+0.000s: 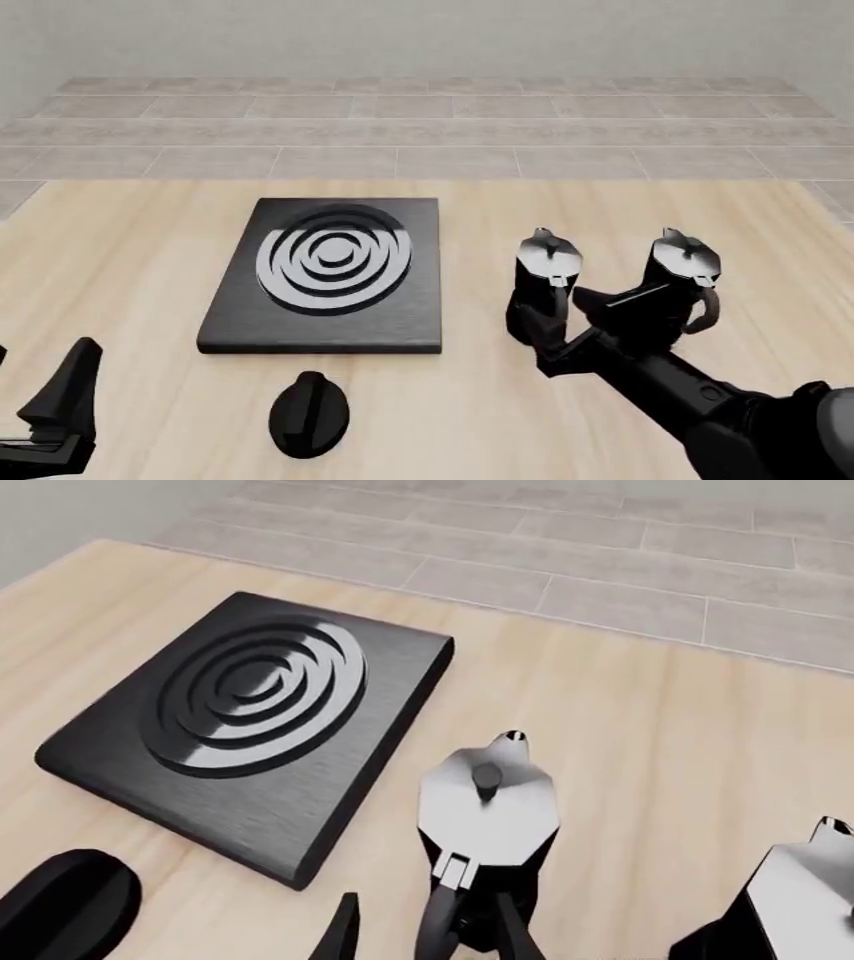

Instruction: Put both moka pots on the stove.

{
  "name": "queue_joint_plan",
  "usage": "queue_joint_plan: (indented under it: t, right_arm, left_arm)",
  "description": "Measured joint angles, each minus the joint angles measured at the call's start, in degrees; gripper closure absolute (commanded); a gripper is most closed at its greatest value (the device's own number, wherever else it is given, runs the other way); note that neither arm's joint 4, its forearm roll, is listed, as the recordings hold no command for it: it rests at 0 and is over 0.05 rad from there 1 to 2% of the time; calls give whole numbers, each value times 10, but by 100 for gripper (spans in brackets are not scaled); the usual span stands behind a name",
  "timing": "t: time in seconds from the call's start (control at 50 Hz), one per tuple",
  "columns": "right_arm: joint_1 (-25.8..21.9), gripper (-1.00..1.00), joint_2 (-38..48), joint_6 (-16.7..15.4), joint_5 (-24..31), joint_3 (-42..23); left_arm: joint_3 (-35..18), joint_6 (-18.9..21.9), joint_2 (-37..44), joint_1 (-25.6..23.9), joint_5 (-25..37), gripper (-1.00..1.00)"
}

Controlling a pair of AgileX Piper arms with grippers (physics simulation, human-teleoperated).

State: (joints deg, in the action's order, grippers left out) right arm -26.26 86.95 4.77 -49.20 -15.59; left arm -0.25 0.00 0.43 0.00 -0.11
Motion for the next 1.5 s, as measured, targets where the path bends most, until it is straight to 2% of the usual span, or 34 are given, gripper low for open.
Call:
queue_joint_plan:
  t: [0.38,0.4,0.8,1.08,1.32,1.5]
  right_arm:
    - [4,-100,32,4,-9,-13]
    - [3,100,33,4,-9,-13]
    - [4,100,19,-19,-17,-3]
    - [-1,100,-53,-51,-35,6]
    - [-10,100,-104,-64,-34,-9]
    - [-38,100,-111,-68,-27,-39]
  left_arm:
    - [0,0,0,0,0,-100]
    - [0,0,0,0,0,-100]
    - [0,0,0,0,0,-100]
    - [0,0,0,0,0,-100]
    - [0,0,0,0,0,-100]
    - [0,0,0,0,0,-100]
